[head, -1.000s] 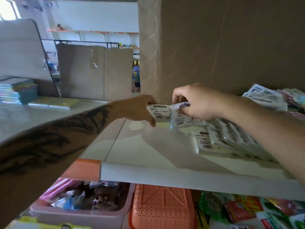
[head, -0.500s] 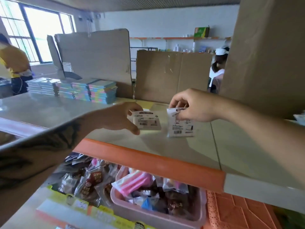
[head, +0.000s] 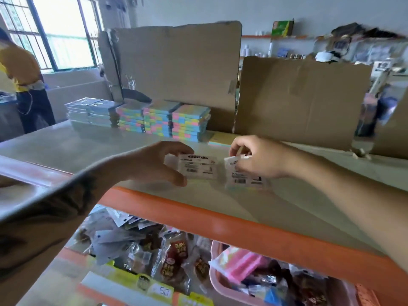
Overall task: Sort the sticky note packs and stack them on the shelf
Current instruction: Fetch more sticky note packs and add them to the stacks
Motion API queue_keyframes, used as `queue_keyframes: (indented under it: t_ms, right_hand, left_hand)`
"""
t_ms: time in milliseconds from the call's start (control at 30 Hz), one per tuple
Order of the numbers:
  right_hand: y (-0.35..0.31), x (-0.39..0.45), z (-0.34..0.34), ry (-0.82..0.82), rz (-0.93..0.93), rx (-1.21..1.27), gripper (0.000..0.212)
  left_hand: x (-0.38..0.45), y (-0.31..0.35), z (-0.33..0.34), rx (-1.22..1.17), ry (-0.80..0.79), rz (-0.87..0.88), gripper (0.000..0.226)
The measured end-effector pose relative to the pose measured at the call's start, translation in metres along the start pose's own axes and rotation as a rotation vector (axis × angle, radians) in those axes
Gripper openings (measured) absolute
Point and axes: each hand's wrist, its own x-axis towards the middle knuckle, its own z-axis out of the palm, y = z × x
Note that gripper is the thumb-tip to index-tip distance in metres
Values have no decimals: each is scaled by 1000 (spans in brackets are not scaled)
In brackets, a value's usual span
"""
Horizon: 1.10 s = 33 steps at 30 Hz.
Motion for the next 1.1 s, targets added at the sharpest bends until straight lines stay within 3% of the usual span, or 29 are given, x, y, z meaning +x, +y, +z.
queue_keyframes:
  t_ms: [167,267,333,467,600,700,833,933,1033,1100]
  right_hand:
    - [-7,-8,19,96,-130,-3,43]
    - [-18,-11,23,67,-223,62,59]
    - [-22,-8,27,93,-272,123,52]
    - [-23,-4,32,275,-323,164,16]
    - [-22,-6,32,360,-312,306,12]
    - [-22,-9,34,300,-267,534,18]
    - [-29,-12,32,303,-273,810,29]
    - [-29,-13,27,281,-234,1080,32]
    - [-25,-15,19,270,-172,1127,55]
    - [-19,-16,14,318,-163,987,56]
  left_hand:
    - [-3,-13,3,-151,14,85,62]
    - [-7,-4,3,-277,56,100,58]
    - [-12,4,4,-318,64,79,60]
    - [-15,8,4,-244,89,106,70]
    - [-11,4,7,-189,144,189,46]
    - [-7,-6,7,-253,188,220,26]
    - [-6,-3,5,-613,219,220,28]
    - [-1,14,6,-686,265,274,30]
    - [8,35,9,-706,304,308,40]
    - [15,42,10,-690,342,302,40]
